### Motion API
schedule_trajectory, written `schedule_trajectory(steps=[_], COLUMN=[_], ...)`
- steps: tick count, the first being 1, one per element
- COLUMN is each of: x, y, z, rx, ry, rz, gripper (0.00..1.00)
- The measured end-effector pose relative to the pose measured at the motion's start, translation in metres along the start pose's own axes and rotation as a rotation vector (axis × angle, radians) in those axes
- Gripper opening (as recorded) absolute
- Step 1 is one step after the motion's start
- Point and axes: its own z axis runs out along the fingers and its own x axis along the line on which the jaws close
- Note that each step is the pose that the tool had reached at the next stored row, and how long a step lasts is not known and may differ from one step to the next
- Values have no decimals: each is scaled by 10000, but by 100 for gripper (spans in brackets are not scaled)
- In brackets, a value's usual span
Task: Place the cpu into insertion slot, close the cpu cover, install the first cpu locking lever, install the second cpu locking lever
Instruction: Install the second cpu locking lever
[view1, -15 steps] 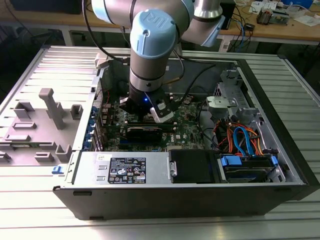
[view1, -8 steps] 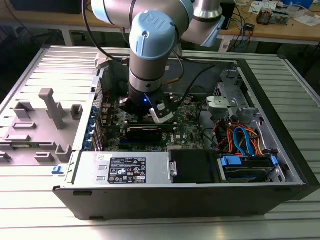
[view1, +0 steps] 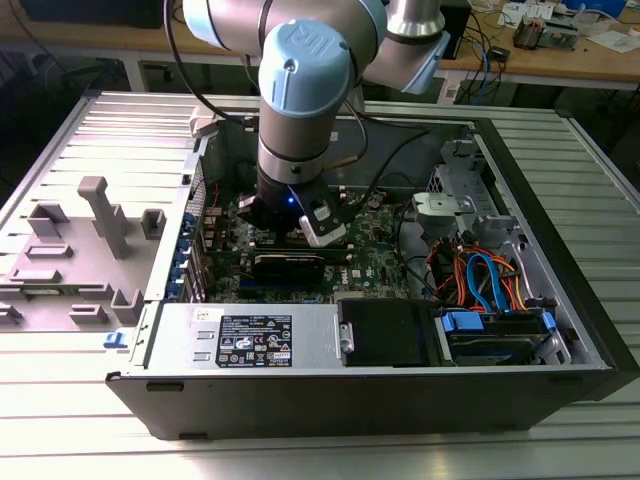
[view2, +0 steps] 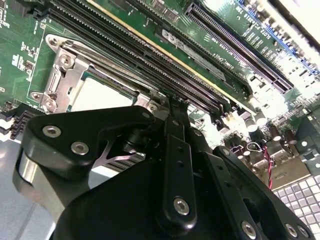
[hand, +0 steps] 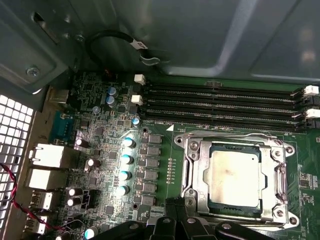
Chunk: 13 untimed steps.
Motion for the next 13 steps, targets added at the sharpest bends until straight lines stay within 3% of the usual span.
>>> schedule_trajectory(steps=[13], x=[5], y=[12], z=[-59], rx=[9], ry=[4], rz=[1], gripper=[11])
